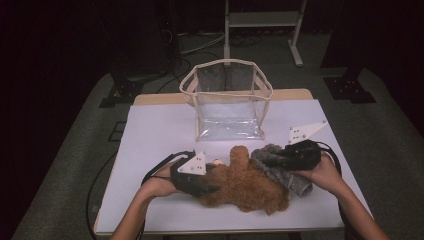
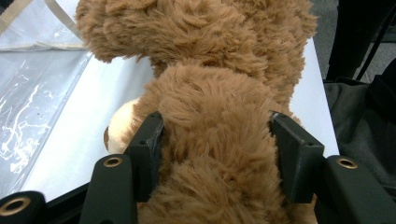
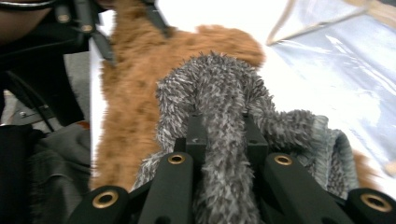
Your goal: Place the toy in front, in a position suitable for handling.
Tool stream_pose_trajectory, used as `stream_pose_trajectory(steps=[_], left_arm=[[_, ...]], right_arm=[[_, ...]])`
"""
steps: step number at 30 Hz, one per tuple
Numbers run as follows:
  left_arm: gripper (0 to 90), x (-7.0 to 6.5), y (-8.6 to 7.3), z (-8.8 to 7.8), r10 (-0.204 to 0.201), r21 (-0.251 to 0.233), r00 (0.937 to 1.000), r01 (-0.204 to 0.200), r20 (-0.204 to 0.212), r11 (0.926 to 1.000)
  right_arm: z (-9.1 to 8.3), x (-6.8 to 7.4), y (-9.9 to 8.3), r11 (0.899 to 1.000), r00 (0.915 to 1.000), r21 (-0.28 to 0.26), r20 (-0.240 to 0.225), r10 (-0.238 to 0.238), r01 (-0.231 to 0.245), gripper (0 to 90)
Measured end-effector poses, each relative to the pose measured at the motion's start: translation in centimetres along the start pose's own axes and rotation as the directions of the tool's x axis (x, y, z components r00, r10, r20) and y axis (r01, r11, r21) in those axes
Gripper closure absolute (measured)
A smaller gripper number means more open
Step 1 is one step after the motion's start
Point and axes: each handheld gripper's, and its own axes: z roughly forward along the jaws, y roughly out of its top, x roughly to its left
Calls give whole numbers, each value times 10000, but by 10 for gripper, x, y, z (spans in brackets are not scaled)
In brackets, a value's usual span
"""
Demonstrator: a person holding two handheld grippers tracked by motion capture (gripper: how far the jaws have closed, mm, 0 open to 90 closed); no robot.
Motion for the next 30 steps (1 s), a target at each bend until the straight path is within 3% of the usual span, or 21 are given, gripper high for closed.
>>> stream_pose_trajectory(steps=[7, 16, 19, 22, 26, 30], left_arm=[[429, -1, -1, -2, 148, 12, 9999, -148, 45, 9999], [426, -4, -1, -4, 353, 45, 9993, -353, 123, 9994], [424, -5, -2, -5, 408, 21, 9990, -408, 172, 9992], [422, -4, -2, -5, 421, 3, 9989, -421, 213, 9991], [418, -5, -2, -5, 550, 31, 9981, -551, 284, 9985], [417, -6, -2, -5, 540, 19, 9982, -541, 260, 9985]], right_arm=[[-11, -22, -10, 9970, 9967, -237, 308, 750, -743, 777], [-8, -29, 1, 9978, 9962, -51, 563, 661, -659, 776], [-6, -38, -1, 9951, 9932, -86, 618, 986, -983, 776], [-5, -38, 0, 9947, 9932, -123, 565, 1022, -1017, 776], [-1, -28, 10, 9985, 9976, -26, 420, 551, -550, 775], [4, -26, 14, 9990, 9983, 186, 432, 387, -395, 775]])
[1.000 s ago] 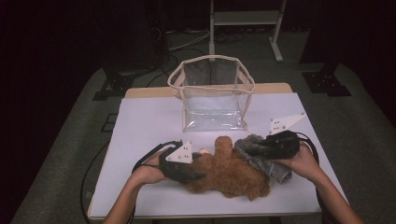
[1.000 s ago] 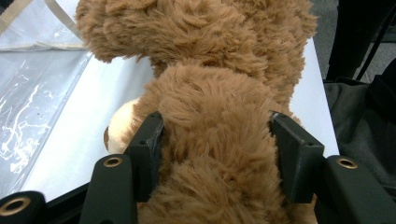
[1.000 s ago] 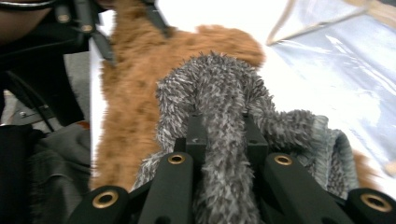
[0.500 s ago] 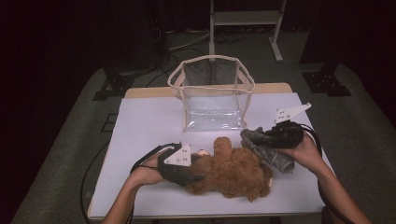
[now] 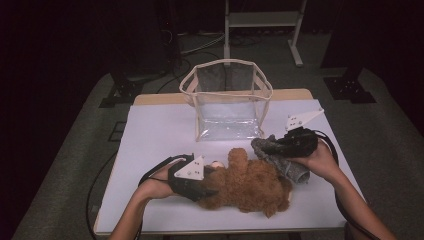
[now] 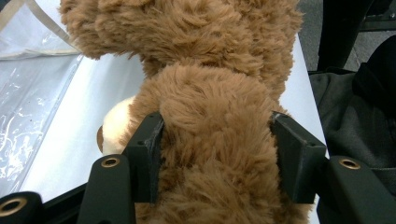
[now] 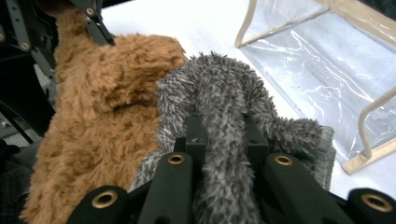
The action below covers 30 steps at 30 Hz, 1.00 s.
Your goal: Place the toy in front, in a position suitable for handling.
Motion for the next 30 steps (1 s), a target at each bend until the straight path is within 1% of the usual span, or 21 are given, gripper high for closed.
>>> stream_pose_trajectory(steps=[2, 3, 5, 6, 7, 10, 12, 14, 15, 16, 17, 18, 19, 22, 23, 25, 28, 30], left_arm=[[417, 0, 0, 0, -2, -5, 10000, 2, -4, 10000], [417, 0, 0, 0, -40, -47, 10000, 40, -14, 10000], [417, 1, -1, 0, -73, -82, 10000, 73, -14, 9999], [416, 2, -1, 1, -120, -104, 9999, 120, -18, 9999], [410, 3, 0, 1, -170, -119, 9998, 169, -47, 9998], [409, 4, 1, 3, -197, -124, 9997, 196, -113, 9997], [408, 4, 2, 4, -245, -135, 9995, 242, -183, 9996], [407, 4, 2, 4, -295, -143, 9994, 292, -200, 9995], [407, 4, 2, 5, -314, -155, 9993, 311, -216, 9994], [406, 4, 2, 5, -314, -155, 9993, 311, -216, 9994], [407, 4, 2, 5, -295, -140, 9993, 291, -238, 9995], [406, 4, 2, 5, -295, -140, 9993, 291, -238, 9995], [406, 4, 2, 5, -288, -150, 9993, 284, -238, 9995], [406, 4, 2, 5, -289, -153, 9993, 285, -221, 9995], [406, 4, 2, 5, -302, -174, 9993, 298, -205, 9994], [406, 5, 3, 5, -263, -158, 9995, 260, -200, 9995], [406, 4, 3, 5, -222, -142, 9996, 219, -201, 9997], [405, 4, 3, 5, -190, -140, 9996, 187, -207, 9997]], right_arm=[[0, -1, -1, 10000, 10000, 13, 12, 43, -43, 776], [-3, -4, -6, 9997, 9997, 56, 92, 219, -220, 776], [-4, -6, -8, 9997, 9997, 37, 117, 237, -237, 776], [-7, -6, -11, 9994, 9994, 47, 136, 328, -329, 775], [-10, -4, -14, 9993, 9992, -40, 157, 381, -380, 776], [-12, 0, -14, 9995, 9995, -70, 142, 295, -294, 776], [-11, 7, -10, 9998, 9999, -154, -46, 94, -95, 776], [-5, 15, -5, 9997, 9995, -167, -268, -184, 179, 776], [1, 22, -1, 9994, 9983, -89, -461, -345, 341, 776], [5, 25, 1, 9990, 9976, -22, -531, -453, 452, 776], [8, 28, 4, 9983, 9967, 33, -580, -572, 575, 776], [8, 28, 4, 9983, 9967, 33, -580, -572, 575, 776], [13, 32, 9, 9974, 9951, 90, -691, -704, 712, 776], [14, 31, 13, 9970, 9949, 117, -661, -760, 769, 776], [13, 29, 20, 9973, 9954, 56, -624, -734, 738, 776], [13, 27, 24, 9973, 9950, -24, -673, -740, 740, 776], [21, 26, 31, 9975, 9940, 24, -842, -704, 709, 776], [28, 28, 32, 9971, 9926, 159, -976, -727, 746, 776]])
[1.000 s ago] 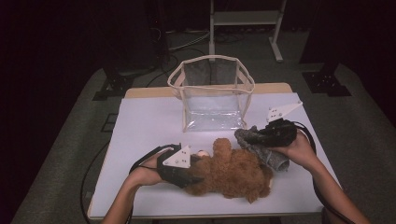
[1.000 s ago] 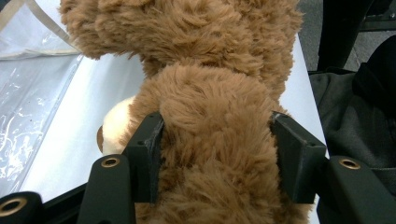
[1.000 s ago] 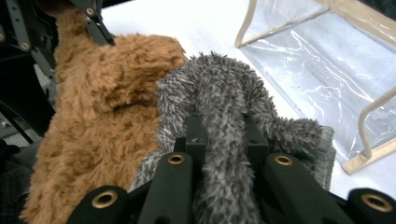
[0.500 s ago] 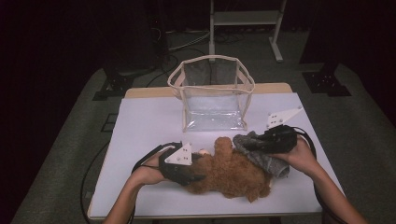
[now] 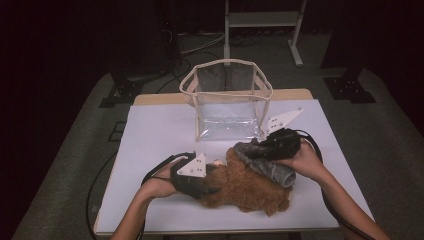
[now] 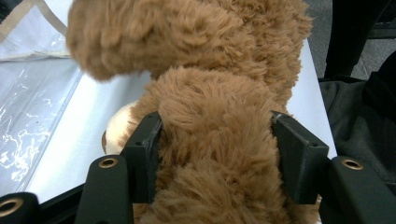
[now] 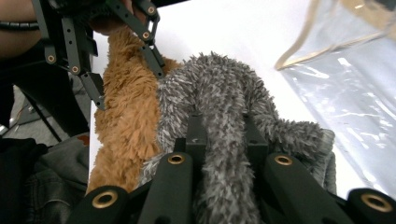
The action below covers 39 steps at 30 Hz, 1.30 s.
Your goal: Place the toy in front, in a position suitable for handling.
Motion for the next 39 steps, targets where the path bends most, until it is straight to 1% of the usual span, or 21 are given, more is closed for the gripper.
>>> stream_pose_trajectory(steps=[2, 4, 5, 7, 10, 11, 12, 14, 16, 18, 22, 24, 28, 30, 33, 36, 39], left_arm=[[403, 0, 0, 0, 11, 17, 10000, -11, 16, 10000], [401, 0, 0, 0, 25, 15, 10000, -25, 35, 10000], [401, 0, 0, 0, 35, 16, 10000, -35, 31, 10000], [402, 0, 0, 0, 46, 25, 10000, -46, 5, 10000], [402, 0, 1, 1, 80, 59, 10000, -79, -10, 10000], [402, 0, 1, 0, 97, 69, 10000, -97, 0, 9999], [402, 0, 1, 0, 111, 73, 9999, -111, 8, 9999], [402, 0, 1, 0, 131, 68, 9999, -131, 8, 9999], [402, -1, 1, 0, 116, 40, 9999, -116, 34, 9999], [402, -1, 0, 0, 90, 19, 9999, -90, 46, 10000], [402, -1, 0, 0, 77, -1, 9999, -77, 78, 10000], [401, 0, 0, 0, 119, 25, 9999, -119, 47, 9999], [399, 0, 0, 0, 82, 19, 10000, -82, -11, 10000], [398, 0, 0, 0, 75, -9, 10000, -75, -12, 10000], [398, 0, 2, 2, 40, 13, 10000, -40, -47, 10000], [398, 1, 3, 3, -11, 0, 10000, 11, -76, 10000], [399, 1, 3, 3, -2, 28, 10000, 2, -93, 10000]], right_arm=[[9, 4, 0, 9996, 9996, 230, -252, -154, 160, 776], [13, 8, -1, 9987, 9991, 438, -357, -247, 263, 776], [13, 9, -2, 9985, 9988, 461, -388, -289, 307, 776], [10, 8, -3, 9988, 9992, 437, -336, -224, 239, 776], [3, 3, -1, 9996, 9999, 259, -109, -82, 85, 776], [1, 1, 1, 9998, 10000, 185, 11, 8, -8, 776], [0, -2, 2, 9999, 10000, 115, 66, -7, 6, 776], [-1, -8, 5, 9999, 9998, 9, 163, 149, -149, 776], [1, -13, 6, 9996, 9995, -82, 116, 288, -287, 776], [5, -15, 6, 9995, 9995, -109, 27, 312, -312, 776], [11, -10, 3, 9997, 9995, 49, -195, 245, -244, 776], [11, -6, 0, 9997, 9993, 56, -292, 224, -223, 775], [5, 3, -9, 9998, 9990, 130, -415, 180, -175, 775], [0, 6, -15, 9997, 9992, 189, -345, 182, -176, 775], [-10, 8, -19, 9998, 9995, 69, -226, 211, -209, 775], [-20, 10, -14, 9997, 9999, -175, -80, 139, -140, 775], [-24, 11, -2, 9995, 10000, -314, 18, -68, 68, 775]])
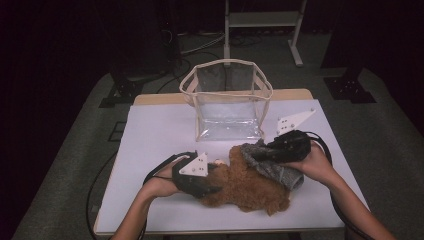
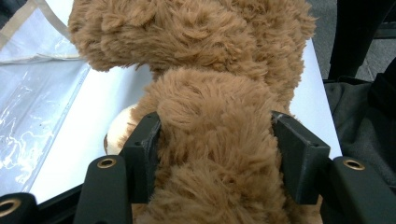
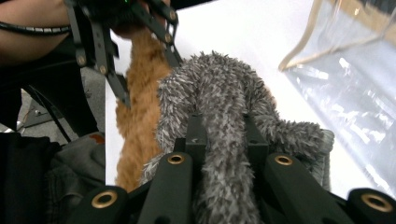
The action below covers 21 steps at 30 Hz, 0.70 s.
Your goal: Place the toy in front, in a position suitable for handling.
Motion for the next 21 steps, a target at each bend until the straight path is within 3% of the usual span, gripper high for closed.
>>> stream_pose_trajectory(steps=[4, 11, 16, 17, 18, 21], left_arm=[[398, -1, 0, 0, 13, -18, 10000, -13, -15, 10000], [398, -2, 1, 0, 156, 35, 9999, -156, -11, 9999], [398, -2, 0, 1, 134, -43, 9999, -134, 15, 9999], [398, -2, 1, 1, 102, -51, 9999, -102, 54, 9999], [397, -2, 1, 2, 89, -58, 9999, -89, 57, 9999], [390, -2, 1, 1, 83, -39, 10000, -82, 40, 10000]], right_arm=[[7, 4, 20, 9995, 9995, -60, -128, -297, 297, 775], [44, 6, 43, 9970, 9969, 352, -413, -676, 691, 774], [59, 0, 30, 9863, 9984, 1548, -39, -571, 570, 776], [61, -3, 23, 9844, 9994, 1723, -56, -352, 356, 776], [60, -5, 18, 9867, 9998, 1627, -184, -34, 64, 778], [56, -9, 7, 9901, 9991, 1389, -326, 262, -215, 781]])
